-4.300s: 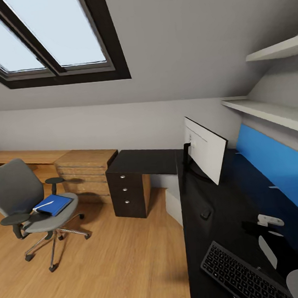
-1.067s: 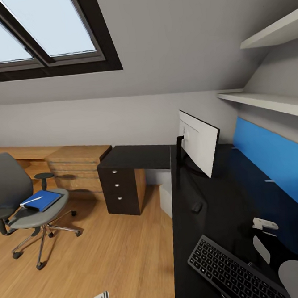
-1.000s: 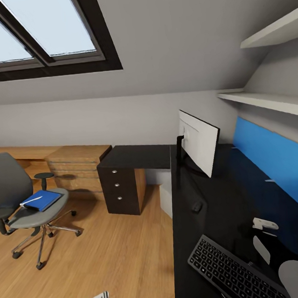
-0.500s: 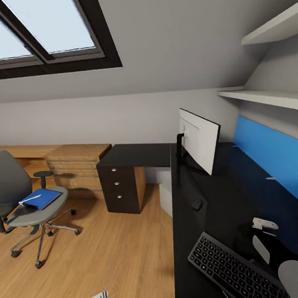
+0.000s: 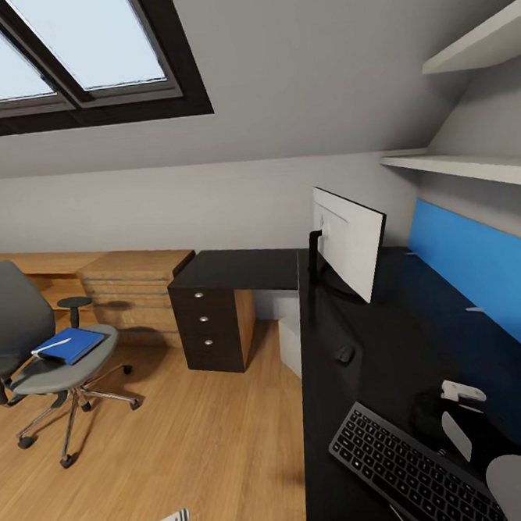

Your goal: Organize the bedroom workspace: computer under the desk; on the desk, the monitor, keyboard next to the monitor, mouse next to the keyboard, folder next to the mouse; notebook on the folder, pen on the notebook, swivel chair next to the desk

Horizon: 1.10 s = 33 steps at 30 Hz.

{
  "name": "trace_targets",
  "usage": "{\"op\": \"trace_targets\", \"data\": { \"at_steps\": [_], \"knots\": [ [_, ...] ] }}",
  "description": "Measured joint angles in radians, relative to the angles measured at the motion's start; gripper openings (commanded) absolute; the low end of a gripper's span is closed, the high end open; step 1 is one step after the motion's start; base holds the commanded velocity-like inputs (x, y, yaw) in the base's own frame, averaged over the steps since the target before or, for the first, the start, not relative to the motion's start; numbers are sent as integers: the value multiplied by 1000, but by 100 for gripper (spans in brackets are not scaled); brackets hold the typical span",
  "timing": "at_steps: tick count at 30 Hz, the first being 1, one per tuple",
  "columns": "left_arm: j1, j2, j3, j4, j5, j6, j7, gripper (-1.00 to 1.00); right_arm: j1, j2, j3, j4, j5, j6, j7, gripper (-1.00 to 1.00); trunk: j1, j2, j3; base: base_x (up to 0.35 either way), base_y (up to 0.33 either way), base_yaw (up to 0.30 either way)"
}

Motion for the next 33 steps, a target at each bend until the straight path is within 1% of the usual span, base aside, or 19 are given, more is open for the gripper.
{"op": "trace_targets", "data": {
  "at_steps": [5, 12, 18, 26, 33],
  "knots": [
    [0, 1, 0, 5, 0, 1, -1, 100, 0, 0, 0, 0, 2, 0, 0, 100, 0, 0, 0, 0, 0, 0],
    [0, 14, 0, 10, 1, 1, -2, 100, 0, 0, 1, 1, 3, 0, 0, 100, 0, 0, 0, -10, 0, 0],
    [0, 17, 0, 28, 2, 1, -1, 100, 0, 0, 2, 1, 7, 0, -1, 100, 0, 0, 0, -168, 0, 0],
    [0, 18, 0, 30, 2, 0, 0, 100, 0, 0, 3, 1, 8, 0, -2, 100, 0, 0, 0, -63, 0, 0],
    [0, 19, 1, 30, 3, 1, 1, 100, 0, 0, 3, 2, 8, 0, -2, 100, 0, 0, 0, -232, 0, 0]
  ]
}}
